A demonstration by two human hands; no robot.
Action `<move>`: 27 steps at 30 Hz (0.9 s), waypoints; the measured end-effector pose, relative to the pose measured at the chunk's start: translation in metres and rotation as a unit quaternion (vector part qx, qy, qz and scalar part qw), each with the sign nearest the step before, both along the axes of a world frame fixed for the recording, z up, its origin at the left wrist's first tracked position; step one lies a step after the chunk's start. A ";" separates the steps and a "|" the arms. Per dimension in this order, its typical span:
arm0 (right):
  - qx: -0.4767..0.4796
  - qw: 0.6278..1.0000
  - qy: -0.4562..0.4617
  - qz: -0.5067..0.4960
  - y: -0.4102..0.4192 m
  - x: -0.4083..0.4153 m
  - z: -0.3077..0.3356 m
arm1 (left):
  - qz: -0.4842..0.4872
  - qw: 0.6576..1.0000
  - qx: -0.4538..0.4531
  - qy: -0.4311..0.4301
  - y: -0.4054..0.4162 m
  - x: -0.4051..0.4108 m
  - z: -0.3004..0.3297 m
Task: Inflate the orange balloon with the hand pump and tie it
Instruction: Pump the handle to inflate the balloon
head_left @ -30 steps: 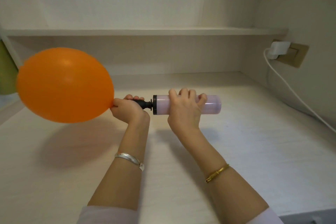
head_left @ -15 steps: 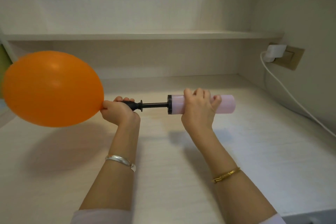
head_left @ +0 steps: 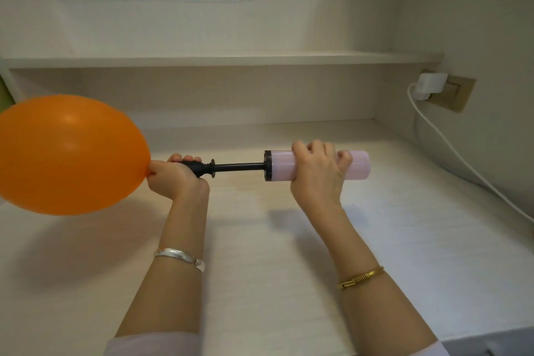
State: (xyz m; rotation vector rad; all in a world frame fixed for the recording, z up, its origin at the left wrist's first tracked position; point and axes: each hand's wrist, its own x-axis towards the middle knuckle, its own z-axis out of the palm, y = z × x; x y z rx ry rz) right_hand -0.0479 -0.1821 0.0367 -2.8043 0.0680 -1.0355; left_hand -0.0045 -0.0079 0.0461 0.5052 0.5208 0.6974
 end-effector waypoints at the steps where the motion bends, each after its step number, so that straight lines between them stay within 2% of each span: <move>1: 0.001 1.000 0.007 -0.005 -0.001 0.000 0.000 | 0.001 1.000 -0.003 -0.001 0.000 0.000 -0.001; 8: -0.003 1.000 -0.007 0.003 0.029 -0.004 -0.003 | -0.015 1.000 0.004 0.000 -0.020 -0.001 -0.003; 14: -0.093 0.994 -0.063 0.011 0.045 -0.006 -0.010 | -0.024 0.999 0.026 0.003 -0.028 -0.003 -0.004; 18: -0.143 0.983 -0.088 0.079 0.045 -0.009 -0.007 | -0.029 0.998 0.044 0.018 -0.026 -0.002 -0.005; 22: -0.185 0.970 -0.052 0.149 0.040 -0.007 -0.009 | -0.030 0.998 0.057 0.029 -0.028 -0.002 -0.006; 27: -0.193 0.970 -0.016 0.145 0.040 -0.011 -0.004 | -0.067 0.996 0.049 0.033 -0.027 -0.003 -0.006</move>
